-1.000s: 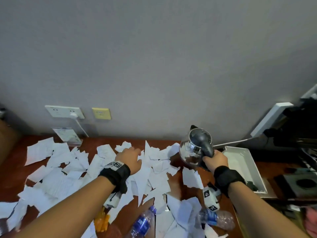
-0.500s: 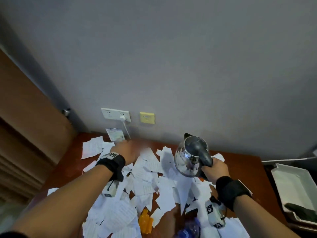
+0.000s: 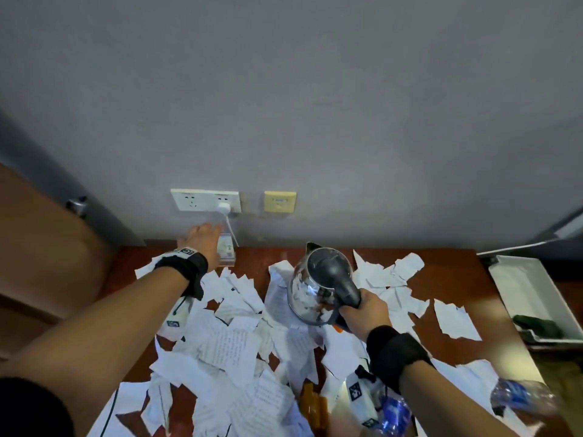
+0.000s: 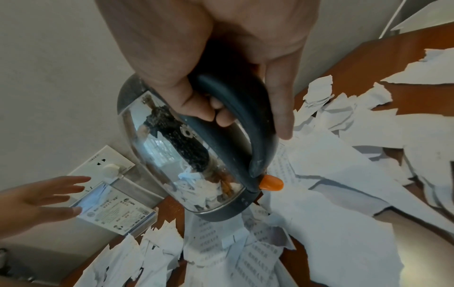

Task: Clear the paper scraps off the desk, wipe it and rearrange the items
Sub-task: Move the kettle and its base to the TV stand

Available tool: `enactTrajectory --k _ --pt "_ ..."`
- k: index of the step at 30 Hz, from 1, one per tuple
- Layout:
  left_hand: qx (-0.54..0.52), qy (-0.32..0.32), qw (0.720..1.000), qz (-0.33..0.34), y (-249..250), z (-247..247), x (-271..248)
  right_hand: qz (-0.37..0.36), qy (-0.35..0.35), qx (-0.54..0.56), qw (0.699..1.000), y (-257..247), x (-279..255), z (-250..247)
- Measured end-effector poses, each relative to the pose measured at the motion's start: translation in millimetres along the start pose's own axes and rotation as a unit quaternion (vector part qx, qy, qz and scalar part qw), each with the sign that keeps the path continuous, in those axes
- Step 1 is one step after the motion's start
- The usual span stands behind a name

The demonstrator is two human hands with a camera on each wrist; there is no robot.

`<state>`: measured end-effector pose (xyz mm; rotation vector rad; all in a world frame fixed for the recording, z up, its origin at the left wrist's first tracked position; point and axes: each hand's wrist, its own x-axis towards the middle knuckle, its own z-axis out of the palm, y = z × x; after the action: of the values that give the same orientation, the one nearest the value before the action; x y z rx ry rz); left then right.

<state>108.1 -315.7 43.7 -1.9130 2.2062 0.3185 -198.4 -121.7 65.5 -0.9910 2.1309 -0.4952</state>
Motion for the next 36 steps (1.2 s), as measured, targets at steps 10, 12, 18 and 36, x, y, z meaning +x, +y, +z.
enactTrajectory --k 10,12,18,36 --pt "0.047 -0.035 0.998 -0.032 12 28 -1 0.02 0.014 0.009 1.0 10 -13 -14" --pt "0.045 -0.013 0.999 -0.018 11 25 -5 0.022 0.018 0.018 0.999 14 -17 -20" --pt "0.024 0.044 0.998 0.046 44 -21 -41 0.012 0.029 0.01 0.999 19 -29 -45" --pt "0.001 0.079 0.977 0.198 274 -20 -196 0.056 0.153 0.122 0.979 176 -127 -156"
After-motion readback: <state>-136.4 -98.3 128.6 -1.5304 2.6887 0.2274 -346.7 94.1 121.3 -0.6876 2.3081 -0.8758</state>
